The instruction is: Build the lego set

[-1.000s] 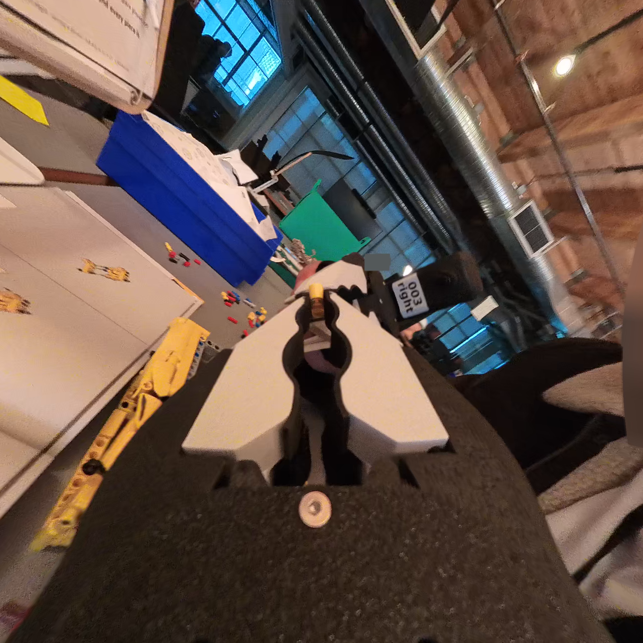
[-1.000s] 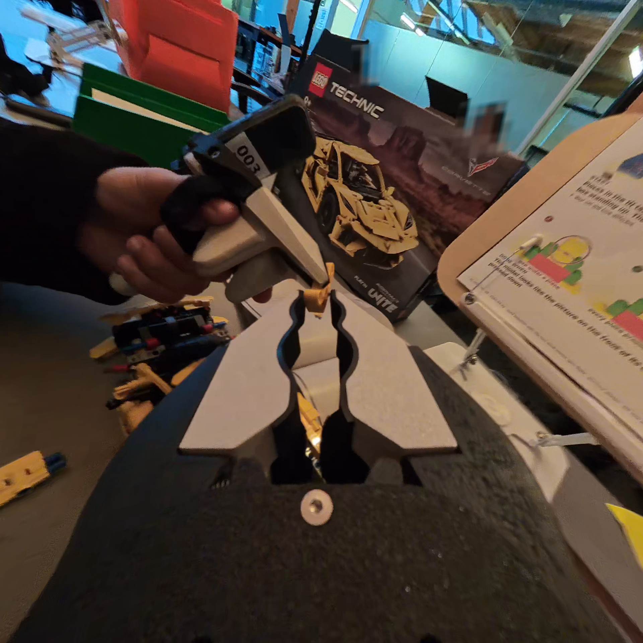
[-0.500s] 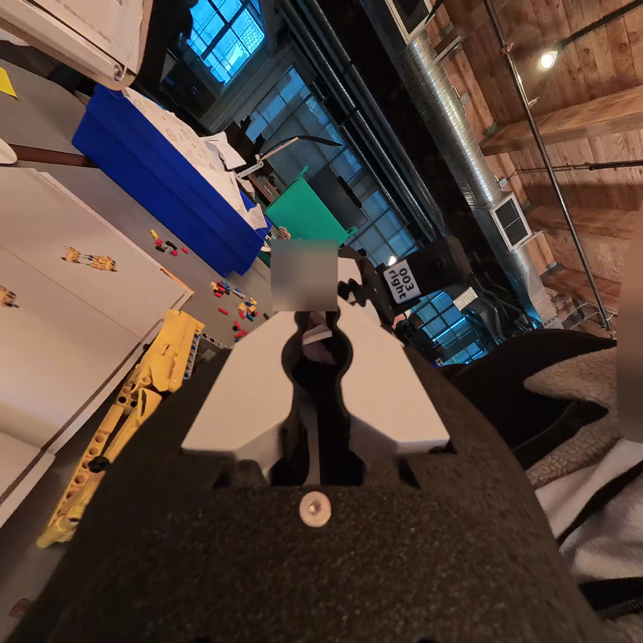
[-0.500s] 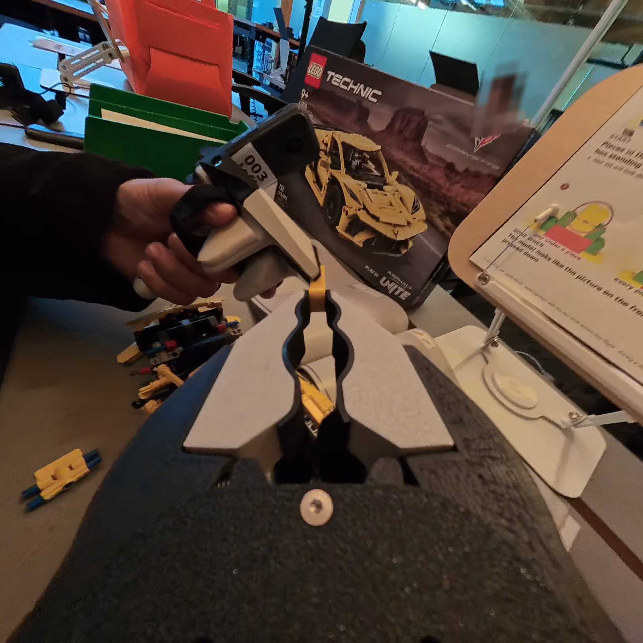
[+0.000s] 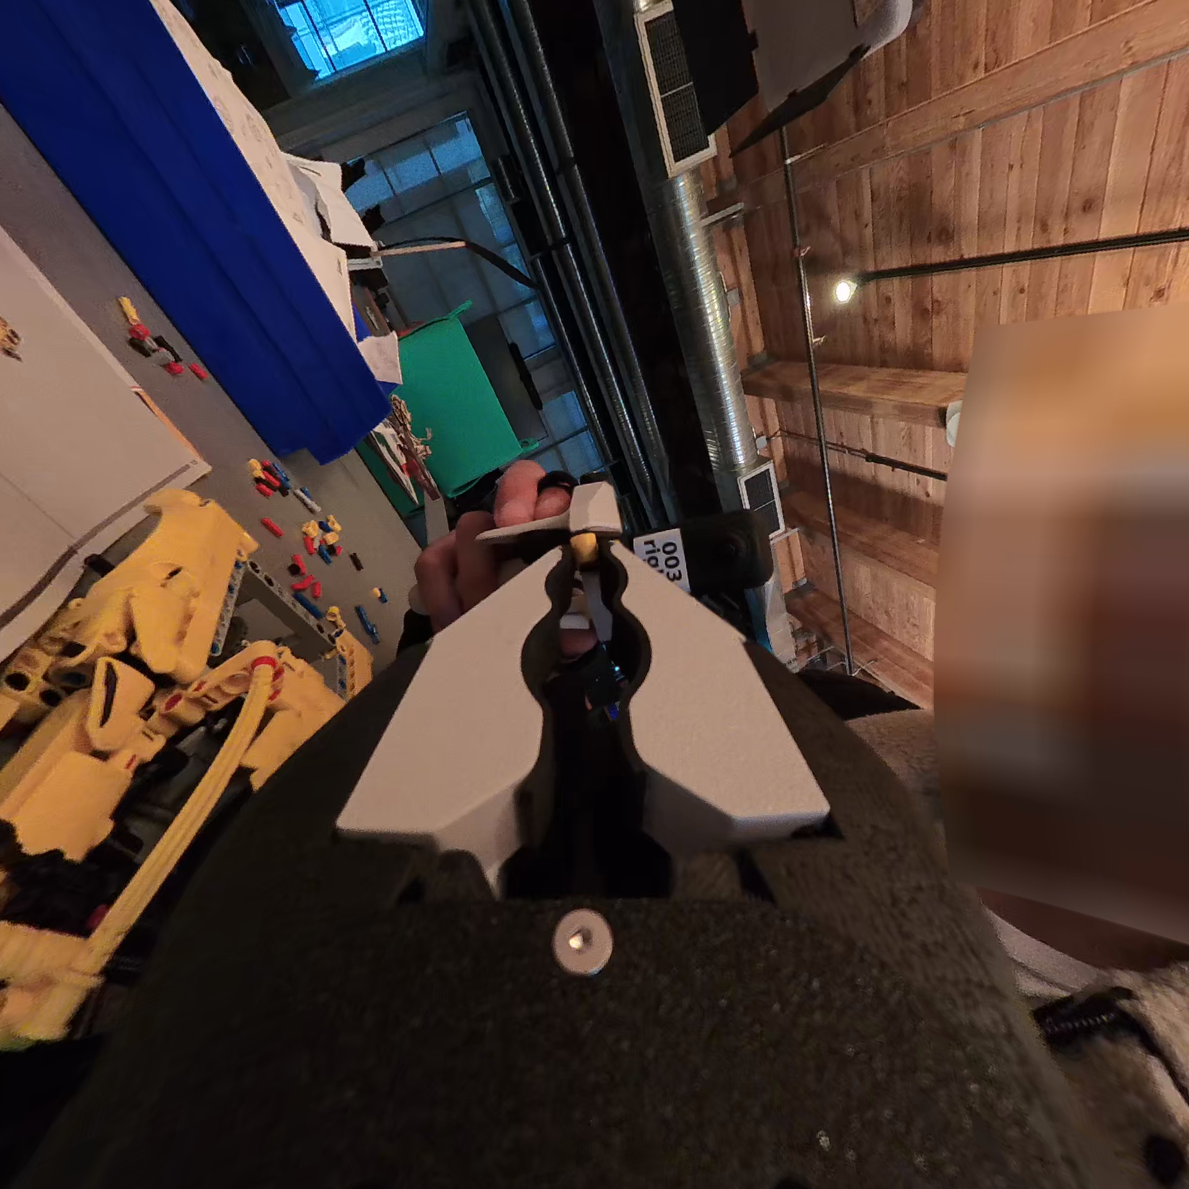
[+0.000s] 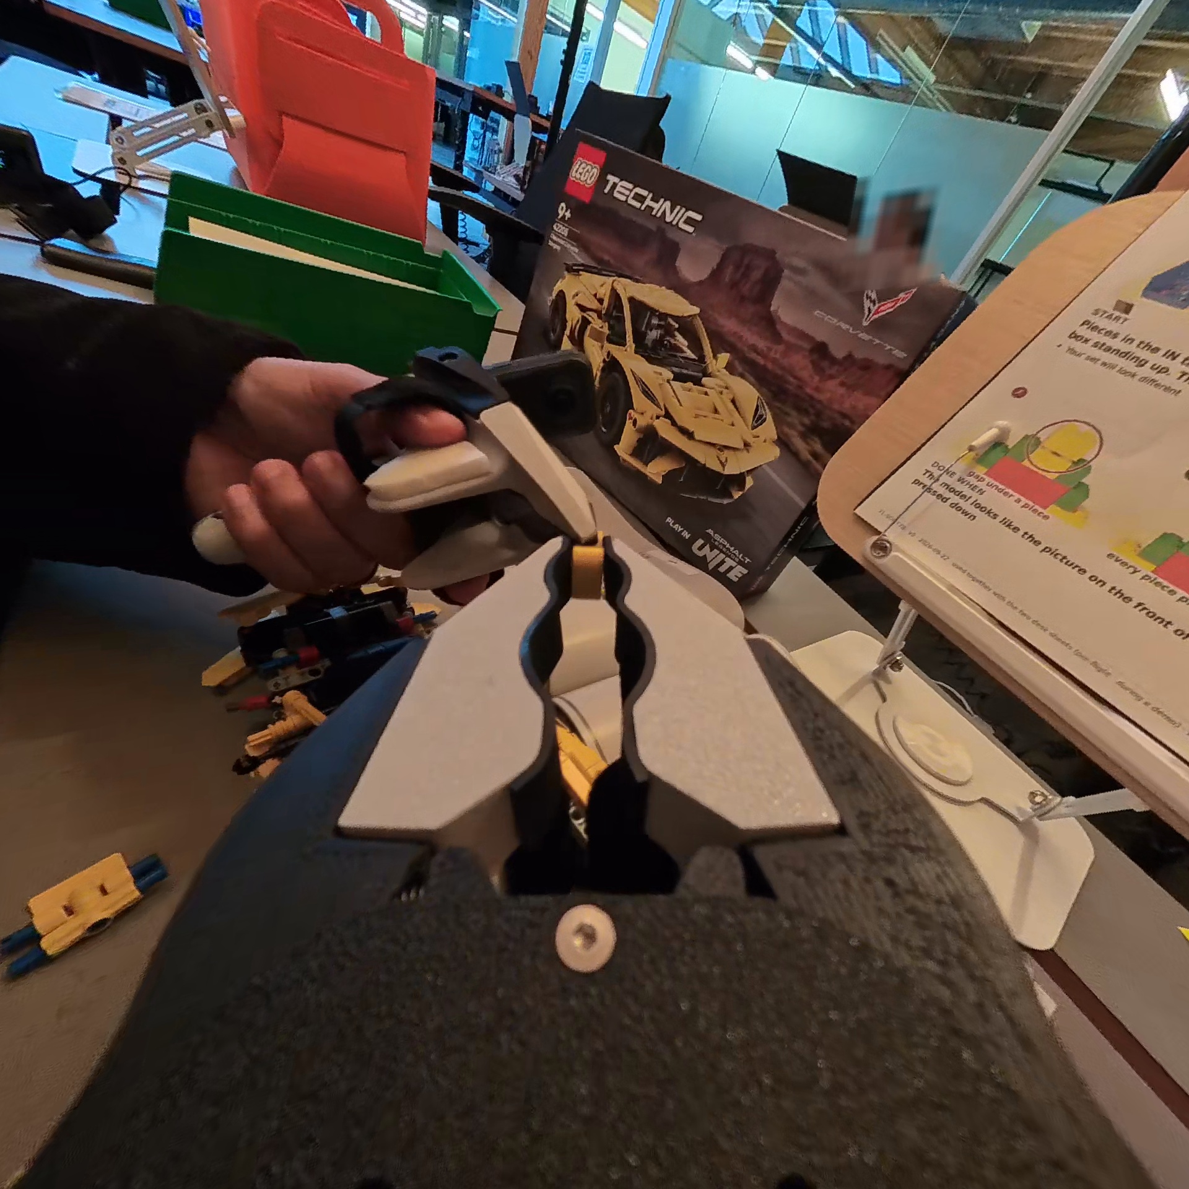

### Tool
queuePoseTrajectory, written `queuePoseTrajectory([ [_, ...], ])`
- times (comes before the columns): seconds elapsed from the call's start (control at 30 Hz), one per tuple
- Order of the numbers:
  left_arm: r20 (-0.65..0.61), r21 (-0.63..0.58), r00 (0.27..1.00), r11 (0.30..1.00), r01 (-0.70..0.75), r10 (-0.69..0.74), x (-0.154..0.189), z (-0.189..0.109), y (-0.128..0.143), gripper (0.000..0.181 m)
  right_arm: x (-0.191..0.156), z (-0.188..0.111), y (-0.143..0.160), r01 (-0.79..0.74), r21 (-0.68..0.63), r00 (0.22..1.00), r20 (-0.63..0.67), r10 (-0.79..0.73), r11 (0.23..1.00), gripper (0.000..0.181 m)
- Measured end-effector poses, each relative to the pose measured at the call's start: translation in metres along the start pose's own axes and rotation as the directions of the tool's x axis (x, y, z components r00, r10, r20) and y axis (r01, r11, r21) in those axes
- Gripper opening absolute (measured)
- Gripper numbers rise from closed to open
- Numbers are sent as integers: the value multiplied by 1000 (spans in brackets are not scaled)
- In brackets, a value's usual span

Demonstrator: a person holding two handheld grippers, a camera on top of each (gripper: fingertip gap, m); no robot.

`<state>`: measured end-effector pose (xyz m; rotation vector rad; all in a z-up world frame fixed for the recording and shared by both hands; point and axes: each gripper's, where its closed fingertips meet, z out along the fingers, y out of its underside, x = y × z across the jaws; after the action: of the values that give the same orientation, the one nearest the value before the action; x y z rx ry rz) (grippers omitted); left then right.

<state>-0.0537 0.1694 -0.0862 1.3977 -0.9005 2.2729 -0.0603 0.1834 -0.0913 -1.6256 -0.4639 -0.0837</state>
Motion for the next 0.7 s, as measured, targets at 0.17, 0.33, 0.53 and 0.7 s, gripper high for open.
queuePoseTrajectory([
  [0.17,-8,6,1000,1000,11,-10,0,-2,-1,7,1,-1,-1,-18,8,1000,7,18,1000,7],
  [0.33,-23,8,999,999,-44,44,5,-2,-5,13,4,-3,-3,-133,21,990,44,132,991,7],
  [0.53,69,210,970,947,-244,234,16,-32,-50,19,19,-11,-7,-438,53,893,142,427,897,6],
  [0.7,203,144,876,871,-469,438,19,-27,-47,15,28,-16,-2,-517,35,850,141,508,855,6],
])
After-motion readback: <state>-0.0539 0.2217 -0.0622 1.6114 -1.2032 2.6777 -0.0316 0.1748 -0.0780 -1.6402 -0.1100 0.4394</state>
